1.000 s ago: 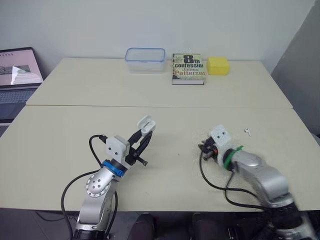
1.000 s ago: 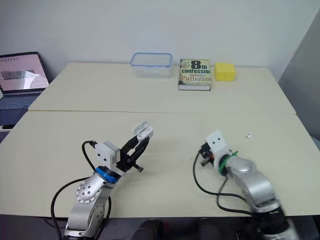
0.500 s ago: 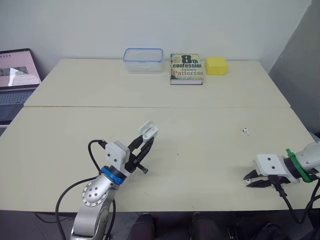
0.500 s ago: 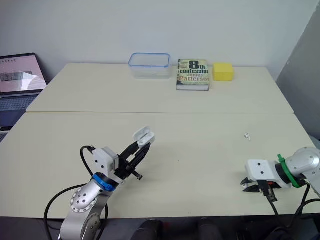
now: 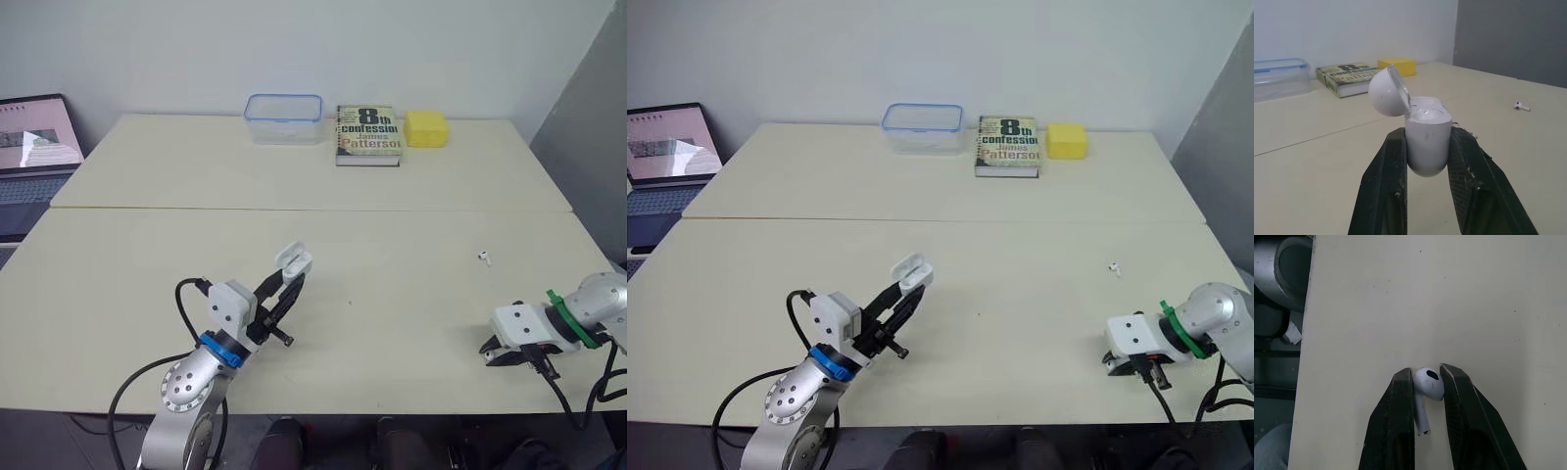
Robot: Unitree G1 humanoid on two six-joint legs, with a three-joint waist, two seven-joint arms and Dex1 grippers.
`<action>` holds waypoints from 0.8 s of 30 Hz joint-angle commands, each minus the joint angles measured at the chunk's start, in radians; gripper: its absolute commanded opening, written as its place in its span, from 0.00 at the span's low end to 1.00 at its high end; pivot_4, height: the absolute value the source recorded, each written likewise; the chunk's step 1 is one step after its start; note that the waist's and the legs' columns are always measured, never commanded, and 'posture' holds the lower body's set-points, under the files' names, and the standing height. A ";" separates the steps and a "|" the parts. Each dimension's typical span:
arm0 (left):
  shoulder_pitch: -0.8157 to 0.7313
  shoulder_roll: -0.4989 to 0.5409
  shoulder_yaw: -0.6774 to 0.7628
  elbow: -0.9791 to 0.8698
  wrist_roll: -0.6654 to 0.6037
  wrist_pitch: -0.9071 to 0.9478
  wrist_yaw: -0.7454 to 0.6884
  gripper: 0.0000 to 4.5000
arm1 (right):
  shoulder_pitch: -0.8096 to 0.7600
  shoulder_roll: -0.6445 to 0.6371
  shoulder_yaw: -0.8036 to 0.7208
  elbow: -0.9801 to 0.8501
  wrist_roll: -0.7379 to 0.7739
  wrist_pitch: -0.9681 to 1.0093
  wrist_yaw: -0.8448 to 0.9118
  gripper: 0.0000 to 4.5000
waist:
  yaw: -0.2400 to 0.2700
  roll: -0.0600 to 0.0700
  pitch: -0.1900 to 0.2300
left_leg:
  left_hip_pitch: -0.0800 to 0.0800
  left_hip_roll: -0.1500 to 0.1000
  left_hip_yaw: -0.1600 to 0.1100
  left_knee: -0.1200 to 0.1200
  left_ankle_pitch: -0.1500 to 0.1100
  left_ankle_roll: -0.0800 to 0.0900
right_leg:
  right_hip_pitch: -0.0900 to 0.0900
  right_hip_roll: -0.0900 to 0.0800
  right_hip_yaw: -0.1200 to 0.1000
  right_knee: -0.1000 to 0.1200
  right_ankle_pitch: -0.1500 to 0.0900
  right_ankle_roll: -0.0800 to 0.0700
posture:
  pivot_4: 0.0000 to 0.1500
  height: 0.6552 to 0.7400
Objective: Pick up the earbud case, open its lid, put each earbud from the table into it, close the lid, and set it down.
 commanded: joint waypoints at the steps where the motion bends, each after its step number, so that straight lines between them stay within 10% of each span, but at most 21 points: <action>1: -0.001 -0.002 -0.005 -0.047 -0.002 -0.007 0.011 0.17 | -0.009 0.011 0.008 0.025 -0.033 -0.021 0.004 0.33 | 0.000 0.000 0.000 | 0.001 0.000 0.000 0.000 0.000 0.000 | 0.001 0.000 0.000 0.000 0.000 0.000 | 1.00 0.99; 7: 0.001 -0.002 -0.006 -0.045 -0.001 -0.008 0.018 0.17 | -0.019 0.024 -0.022 -0.021 -0.003 -0.010 -0.003 0.79 | -0.003 0.000 0.000 | 0.008 0.002 0.000 -0.001 0.000 0.000 | 0.011 0.001 0.000 -0.008 0.001 -0.002 | 1.00 0.99; 24: 0.016 0.000 -0.024 -0.048 0.000 -0.003 0.023 0.17 | 0.233 -0.138 -0.203 -0.538 -0.006 0.671 -0.236 0.80 | 0.016 0.002 0.000 | 0.004 0.002 0.000 0.000 0.000 0.000 | 0.009 -0.001 -0.001 -0.010 0.001 -0.002 | 1.00 0.99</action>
